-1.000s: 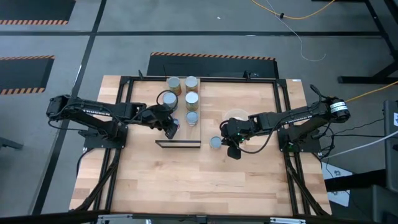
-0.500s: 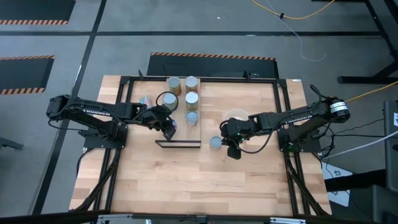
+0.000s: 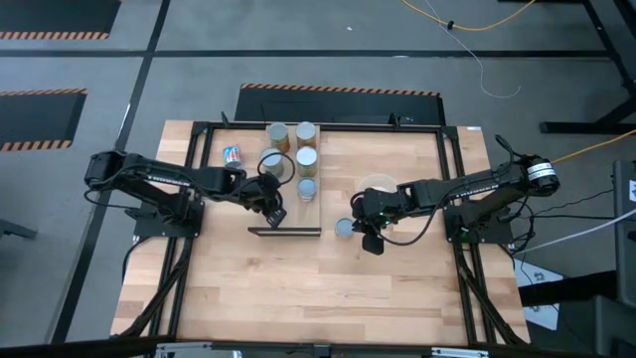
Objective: Pick and place cans onto a shelf
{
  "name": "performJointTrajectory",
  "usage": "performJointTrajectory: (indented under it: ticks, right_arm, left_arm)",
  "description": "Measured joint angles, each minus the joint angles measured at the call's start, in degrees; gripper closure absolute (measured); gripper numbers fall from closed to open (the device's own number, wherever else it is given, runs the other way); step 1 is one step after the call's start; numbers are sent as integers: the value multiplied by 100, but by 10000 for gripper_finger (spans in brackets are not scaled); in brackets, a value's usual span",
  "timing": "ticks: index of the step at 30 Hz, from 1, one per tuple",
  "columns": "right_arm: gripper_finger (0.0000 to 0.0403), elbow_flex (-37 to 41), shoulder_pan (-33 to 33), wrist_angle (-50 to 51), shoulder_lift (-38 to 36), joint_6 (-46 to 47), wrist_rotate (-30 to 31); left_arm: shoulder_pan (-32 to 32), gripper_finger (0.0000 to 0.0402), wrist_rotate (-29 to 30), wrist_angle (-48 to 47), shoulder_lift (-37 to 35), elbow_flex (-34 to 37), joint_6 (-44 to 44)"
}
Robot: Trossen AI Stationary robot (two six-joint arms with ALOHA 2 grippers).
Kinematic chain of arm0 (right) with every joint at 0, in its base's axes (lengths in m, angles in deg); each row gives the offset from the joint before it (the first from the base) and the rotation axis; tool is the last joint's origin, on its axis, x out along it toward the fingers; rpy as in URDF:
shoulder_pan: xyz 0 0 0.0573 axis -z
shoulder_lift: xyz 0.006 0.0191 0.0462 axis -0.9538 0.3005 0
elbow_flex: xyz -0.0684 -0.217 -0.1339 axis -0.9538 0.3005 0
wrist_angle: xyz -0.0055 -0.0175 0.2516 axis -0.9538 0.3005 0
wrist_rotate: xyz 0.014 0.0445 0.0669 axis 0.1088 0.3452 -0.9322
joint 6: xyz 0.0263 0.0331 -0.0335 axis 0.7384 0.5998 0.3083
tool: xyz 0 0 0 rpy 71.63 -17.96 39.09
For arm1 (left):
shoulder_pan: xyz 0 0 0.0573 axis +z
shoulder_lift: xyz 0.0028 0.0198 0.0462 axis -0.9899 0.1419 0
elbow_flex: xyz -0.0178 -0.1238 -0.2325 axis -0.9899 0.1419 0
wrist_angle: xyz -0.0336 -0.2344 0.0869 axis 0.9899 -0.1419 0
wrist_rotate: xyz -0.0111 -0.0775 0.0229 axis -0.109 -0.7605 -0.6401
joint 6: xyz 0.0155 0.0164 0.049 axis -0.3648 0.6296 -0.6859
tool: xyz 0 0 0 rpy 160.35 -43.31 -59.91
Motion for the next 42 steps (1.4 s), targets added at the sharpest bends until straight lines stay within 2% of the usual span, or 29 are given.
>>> performJointTrajectory:
  ticks: [11, 17, 33, 42]
  right_arm:
    - [337, 0, 1, -33, 0, -4, 0]
    - [337, 0, -2, -33, 0, -4, 0]
    - [337, 0, -1, -31, 1, -4, 0]
    - [337, 0, 1, -31, 0, -5, 0]
  left_arm:
    - [-5, 374, -61, 22, 41, -1, -8]
    - [-5, 374, -340, 123, 46, 2, -34]
    - [20, 374, -400, 162, 48, 9, -99]
    - [225, 386, 307, 167, 59, 22, -215]
